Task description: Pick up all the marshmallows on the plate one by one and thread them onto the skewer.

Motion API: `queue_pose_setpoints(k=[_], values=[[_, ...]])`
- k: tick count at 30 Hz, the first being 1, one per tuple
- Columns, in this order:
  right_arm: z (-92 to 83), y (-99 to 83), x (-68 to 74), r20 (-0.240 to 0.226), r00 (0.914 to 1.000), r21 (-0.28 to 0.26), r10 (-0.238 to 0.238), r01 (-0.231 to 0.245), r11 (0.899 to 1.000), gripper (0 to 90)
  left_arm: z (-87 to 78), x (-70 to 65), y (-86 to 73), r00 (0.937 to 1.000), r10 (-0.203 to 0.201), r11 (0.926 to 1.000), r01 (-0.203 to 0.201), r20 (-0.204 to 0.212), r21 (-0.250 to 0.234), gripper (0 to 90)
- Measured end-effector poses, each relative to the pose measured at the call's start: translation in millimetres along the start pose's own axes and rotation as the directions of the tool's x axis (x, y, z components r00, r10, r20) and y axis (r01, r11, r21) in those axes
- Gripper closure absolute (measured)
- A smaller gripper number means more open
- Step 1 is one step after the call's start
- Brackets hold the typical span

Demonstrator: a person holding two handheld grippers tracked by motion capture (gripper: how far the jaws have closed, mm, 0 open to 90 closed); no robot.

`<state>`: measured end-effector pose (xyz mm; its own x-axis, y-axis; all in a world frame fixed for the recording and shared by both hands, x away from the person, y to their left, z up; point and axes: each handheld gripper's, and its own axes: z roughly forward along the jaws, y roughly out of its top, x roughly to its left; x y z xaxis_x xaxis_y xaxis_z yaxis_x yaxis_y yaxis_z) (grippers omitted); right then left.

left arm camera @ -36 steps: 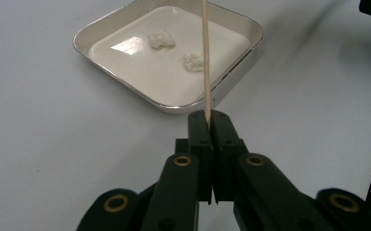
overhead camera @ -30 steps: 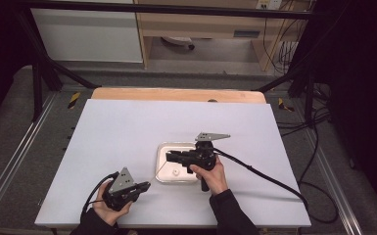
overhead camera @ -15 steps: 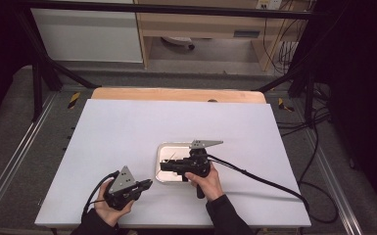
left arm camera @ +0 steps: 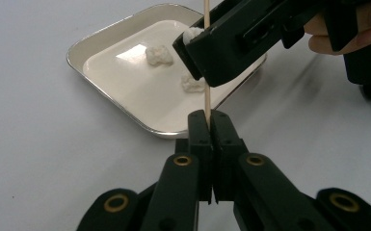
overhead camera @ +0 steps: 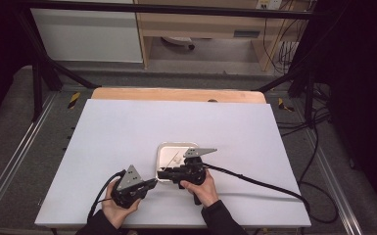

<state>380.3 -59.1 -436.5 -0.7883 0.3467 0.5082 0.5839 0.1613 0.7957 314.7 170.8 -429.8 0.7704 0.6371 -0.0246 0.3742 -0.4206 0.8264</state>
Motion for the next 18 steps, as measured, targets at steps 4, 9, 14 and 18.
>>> queue_pose_setpoints(k=[4, 9, 14, 18], values=[[-2.1, 2.0, 0.6, 0.021, 0.9997, 0.0, -0.01, 0.01, 1.0, 66.5, -1.8, 1.9, -0.3, 1.0, -0.007, 0.9999, 0.007, -0.001, -0.01, 88.6], [-9.7, 8.2, 3.3, 0.079, 0.9953, -0.008, -0.056, 0.056, 0.998, 46.9, -6.0, 8.6, -1.6, 0.9999, -0.017, 0.9993, 0.017, 0.0, -0.034, 88.6], [-17.4, 14.3, 4.1, 0.149, 0.9816, 0.007, -0.119, 0.119, 0.993, 32.2, -11.3, 12.1, -3.8, 0.999, -0.041, 0.999, 0.041, -0.015, -0.02, 88.6], [-22.5, 18.7, 3.5, 0.212, 0.9641, 0.023, -0.16, 0.159, 0.987, 22.4, -13.2, 14.1, -5.2, 0.9989, -0.045, 0.9988, 0.045, -0.017, -0.019, 88.6]])
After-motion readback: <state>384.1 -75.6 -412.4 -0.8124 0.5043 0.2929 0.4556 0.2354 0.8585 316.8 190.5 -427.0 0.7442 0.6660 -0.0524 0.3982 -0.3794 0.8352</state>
